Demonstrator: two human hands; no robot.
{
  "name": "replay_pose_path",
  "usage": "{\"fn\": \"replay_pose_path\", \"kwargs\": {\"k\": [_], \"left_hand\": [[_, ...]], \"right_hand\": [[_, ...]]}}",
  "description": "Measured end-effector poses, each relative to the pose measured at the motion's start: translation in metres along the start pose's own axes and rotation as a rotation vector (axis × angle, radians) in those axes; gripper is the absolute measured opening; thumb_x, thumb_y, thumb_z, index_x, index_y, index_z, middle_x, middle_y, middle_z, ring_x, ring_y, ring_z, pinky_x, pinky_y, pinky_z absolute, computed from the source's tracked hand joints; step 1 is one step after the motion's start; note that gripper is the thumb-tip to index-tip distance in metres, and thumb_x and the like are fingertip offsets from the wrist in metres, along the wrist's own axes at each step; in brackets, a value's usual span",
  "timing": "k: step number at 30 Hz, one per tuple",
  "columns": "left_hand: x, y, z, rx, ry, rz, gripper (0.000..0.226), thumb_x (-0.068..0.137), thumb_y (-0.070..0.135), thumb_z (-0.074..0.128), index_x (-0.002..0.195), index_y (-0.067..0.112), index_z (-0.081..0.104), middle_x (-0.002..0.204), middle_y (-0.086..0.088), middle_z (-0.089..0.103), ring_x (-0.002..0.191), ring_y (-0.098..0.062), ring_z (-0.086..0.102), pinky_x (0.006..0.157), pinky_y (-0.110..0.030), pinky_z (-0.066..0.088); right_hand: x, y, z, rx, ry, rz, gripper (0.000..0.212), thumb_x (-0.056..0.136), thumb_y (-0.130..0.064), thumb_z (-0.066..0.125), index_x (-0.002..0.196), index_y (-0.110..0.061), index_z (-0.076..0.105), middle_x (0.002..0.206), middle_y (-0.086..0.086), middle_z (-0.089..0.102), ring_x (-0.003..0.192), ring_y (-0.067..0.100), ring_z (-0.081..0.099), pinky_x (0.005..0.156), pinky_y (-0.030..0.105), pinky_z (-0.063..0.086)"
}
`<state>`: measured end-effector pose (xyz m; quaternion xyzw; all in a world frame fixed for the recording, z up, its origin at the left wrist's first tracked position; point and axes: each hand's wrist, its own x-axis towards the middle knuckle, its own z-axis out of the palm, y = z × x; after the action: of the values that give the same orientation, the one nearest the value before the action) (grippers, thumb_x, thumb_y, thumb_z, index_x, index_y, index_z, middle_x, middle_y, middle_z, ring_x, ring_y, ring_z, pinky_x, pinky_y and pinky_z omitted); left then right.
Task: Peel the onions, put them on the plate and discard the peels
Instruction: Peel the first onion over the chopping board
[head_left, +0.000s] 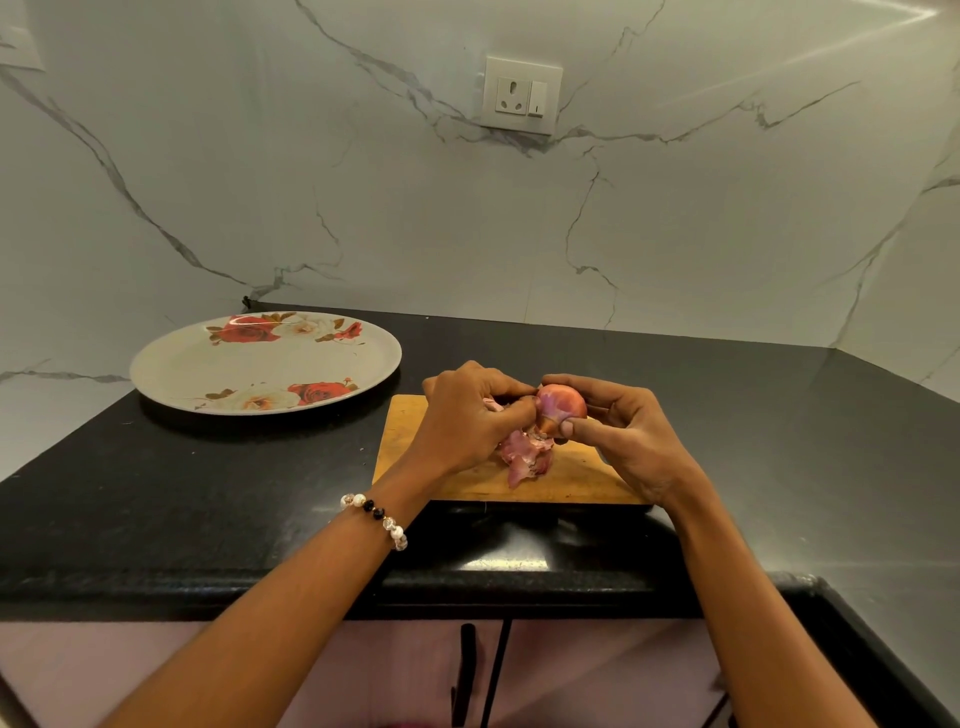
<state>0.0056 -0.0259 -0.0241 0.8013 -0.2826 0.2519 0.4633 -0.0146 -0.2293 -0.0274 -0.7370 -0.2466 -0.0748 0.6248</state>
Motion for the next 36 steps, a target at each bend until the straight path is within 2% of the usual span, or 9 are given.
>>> {"fn": "replay_pose_path", "kwargs": {"k": [4,12,15,18,21,23,26,30,36], "left_hand": [[-0.0008,0.0017,0.0006,0.003,0.011,0.007,0.032,0.077,0.043,0.058,0.095,0.024,0.076,0.069,0.037,0.053,0.082,0.002,0.056,0.079,-0.058,0.045],[-0.0040,0.0022,0.0021,-0.009,0.043,0.017,0.023,0.075,0.034,0.063,0.088,0.021,0.077,0.063,0.038,0.051,0.077,-0.003,0.056,0.077,-0.057,0.047],[-0.0034,0.0015,0.0032,0.003,0.060,0.028,0.022,0.076,0.033,0.064,0.087,0.020,0.077,0.064,0.036,0.050,0.075,-0.004,0.056,0.075,-0.057,0.047],[-0.0028,-0.0003,0.0038,0.036,0.079,0.057,0.019,0.077,0.030,0.065,0.087,0.019,0.077,0.069,0.030,0.055,0.076,-0.006,0.056,0.076,-0.057,0.046],[-0.0024,-0.0016,0.0055,0.153,0.131,0.107,0.014,0.081,0.027,0.065,0.088,0.021,0.076,0.077,0.012,0.069,0.081,-0.007,0.056,0.081,-0.048,0.037],[-0.0018,-0.0013,0.0060,0.177,0.162,0.105,0.015,0.082,0.030,0.062,0.086,0.023,0.075,0.077,0.011,0.070,0.080,-0.006,0.056,0.080,-0.044,0.034],[-0.0015,-0.0013,0.0044,0.096,0.204,0.088,0.017,0.084,0.033,0.061,0.086,0.023,0.075,0.077,0.013,0.069,0.074,-0.004,0.057,0.075,-0.044,0.045],[-0.0020,0.0029,0.0015,0.026,0.120,0.132,0.016,0.085,0.022,0.071,0.098,0.014,0.075,0.086,0.001,0.073,0.074,-0.002,0.058,0.068,-0.013,0.046],[-0.0020,0.0009,0.0008,0.093,0.106,0.180,0.014,0.082,0.020,0.073,0.094,0.013,0.076,0.082,0.001,0.074,0.072,-0.002,0.058,0.067,-0.012,0.045]], "right_hand": [[0.0004,0.0010,-0.0005,-0.011,-0.006,-0.004,0.052,0.070,-0.032,0.081,0.120,-0.019,0.069,0.117,0.009,0.071,0.113,0.032,0.066,0.099,0.051,0.053],[0.0011,0.0021,-0.0004,-0.033,-0.011,-0.006,0.050,0.071,-0.031,0.081,0.119,-0.022,0.070,0.117,0.006,0.072,0.113,0.027,0.066,0.097,0.044,0.055],[0.0015,0.0016,0.0001,-0.036,-0.005,-0.005,0.046,0.073,-0.027,0.081,0.118,-0.024,0.070,0.117,0.006,0.072,0.113,0.027,0.066,0.098,0.044,0.055],[0.0014,0.0011,0.0014,-0.026,0.000,0.002,0.051,0.070,-0.034,0.082,0.118,-0.024,0.070,0.117,0.008,0.072,0.113,0.028,0.066,0.099,0.047,0.053],[0.0010,0.0014,0.0028,0.009,-0.009,0.002,0.057,0.066,-0.043,0.087,0.118,-0.024,0.071,0.116,0.010,0.072,0.112,0.030,0.066,0.099,0.049,0.053],[0.0015,0.0019,0.0031,0.047,-0.001,0.003,0.061,0.065,-0.048,0.088,0.117,-0.023,0.072,0.116,0.013,0.071,0.111,0.033,0.066,0.099,0.050,0.052],[0.0028,0.0008,0.0036,0.095,0.027,0.000,0.064,0.063,-0.048,0.090,0.117,-0.019,0.072,0.112,0.016,0.072,0.105,0.033,0.069,0.092,0.045,0.056],[0.0017,-0.0028,0.0033,0.120,0.031,-0.004,0.054,0.067,-0.030,0.084,0.117,-0.014,0.070,0.108,0.013,0.073,0.099,0.027,0.071,0.083,0.031,0.058],[0.0012,0.0003,0.0015,0.021,0.021,-0.008,0.055,0.068,-0.036,0.084,0.118,-0.020,0.070,0.113,0.013,0.072,0.109,0.032,0.067,0.096,0.045,0.054]]}}
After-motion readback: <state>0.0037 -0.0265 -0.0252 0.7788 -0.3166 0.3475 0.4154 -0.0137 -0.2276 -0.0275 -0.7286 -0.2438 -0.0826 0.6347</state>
